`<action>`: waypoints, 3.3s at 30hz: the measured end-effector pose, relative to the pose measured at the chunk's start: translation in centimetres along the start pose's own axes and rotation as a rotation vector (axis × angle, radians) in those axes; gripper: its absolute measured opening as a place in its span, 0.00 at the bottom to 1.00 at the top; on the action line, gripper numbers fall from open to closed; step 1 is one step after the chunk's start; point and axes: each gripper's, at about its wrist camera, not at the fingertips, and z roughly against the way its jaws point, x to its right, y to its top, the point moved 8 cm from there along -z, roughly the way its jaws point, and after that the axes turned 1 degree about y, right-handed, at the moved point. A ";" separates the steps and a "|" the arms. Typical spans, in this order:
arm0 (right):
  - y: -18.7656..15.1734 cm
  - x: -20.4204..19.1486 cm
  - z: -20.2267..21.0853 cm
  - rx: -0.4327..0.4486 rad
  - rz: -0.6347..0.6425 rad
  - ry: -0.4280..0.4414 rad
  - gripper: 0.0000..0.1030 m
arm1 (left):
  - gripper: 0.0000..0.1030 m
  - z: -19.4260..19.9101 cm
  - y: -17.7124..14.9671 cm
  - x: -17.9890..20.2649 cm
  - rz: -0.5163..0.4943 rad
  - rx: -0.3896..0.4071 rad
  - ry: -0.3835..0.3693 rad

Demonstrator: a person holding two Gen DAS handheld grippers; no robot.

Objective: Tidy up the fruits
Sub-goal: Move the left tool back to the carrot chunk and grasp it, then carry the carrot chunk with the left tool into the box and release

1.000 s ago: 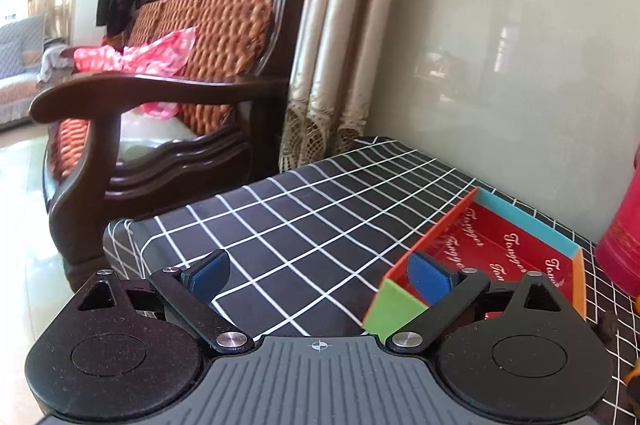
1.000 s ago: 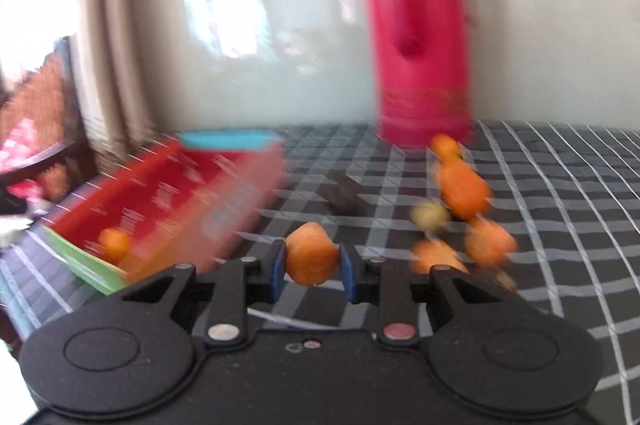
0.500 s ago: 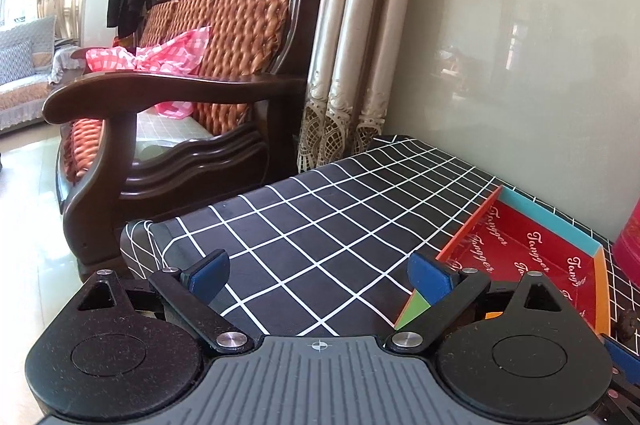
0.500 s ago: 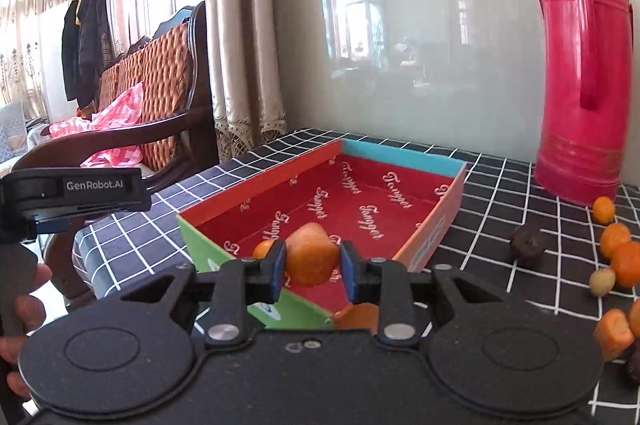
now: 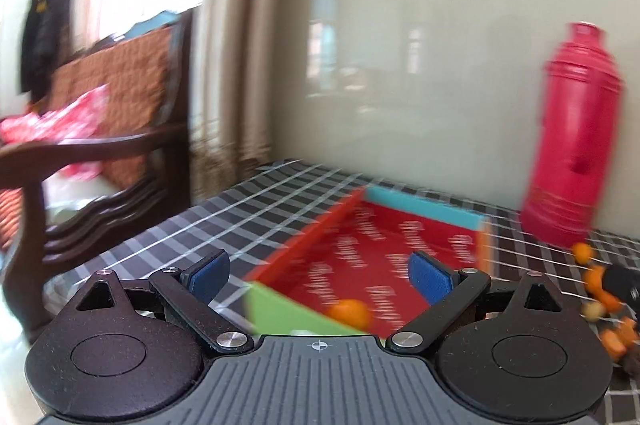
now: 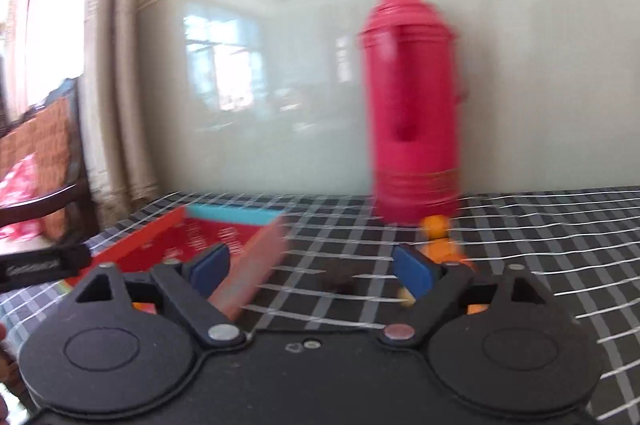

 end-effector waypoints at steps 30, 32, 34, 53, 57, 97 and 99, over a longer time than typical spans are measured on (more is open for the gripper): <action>-1.9 19.8 5.8 0.012 -0.128 -0.606 0.94 | 0.84 0.5 -7.0 24.7 -0.310 -0.152 -0.405; -1.9 19.8 5.8 0.012 -0.128 -0.600 0.94 | 0.77 -0.1 -7.1 24.6 -0.283 -0.173 -0.396; -1.8 19.8 5.8 0.010 -0.125 -0.597 0.94 | 0.76 -0.7 -7.1 24.4 -0.246 -0.194 -0.390; -2.3 19.2 5.1 -0.020 -0.138 -0.533 0.94 | 0.47 -1.9 -8.2 23.3 -0.247 -0.271 -0.329; -2.2 19.2 5.2 -0.012 -0.151 -0.522 0.94 | 0.31 -1.5 -8.1 23.6 -0.276 -0.254 -0.339; -3.8 10.3 0.2 -0.118 -0.086 -0.297 0.94 | 0.63 -3.3 -1.5 3.7 0.094 -0.152 0.077; -4.0 10.0 -0.2 -0.131 -0.088 -0.290 0.94 | 0.64 -3.0 -1.1 3.2 0.090 -0.128 0.082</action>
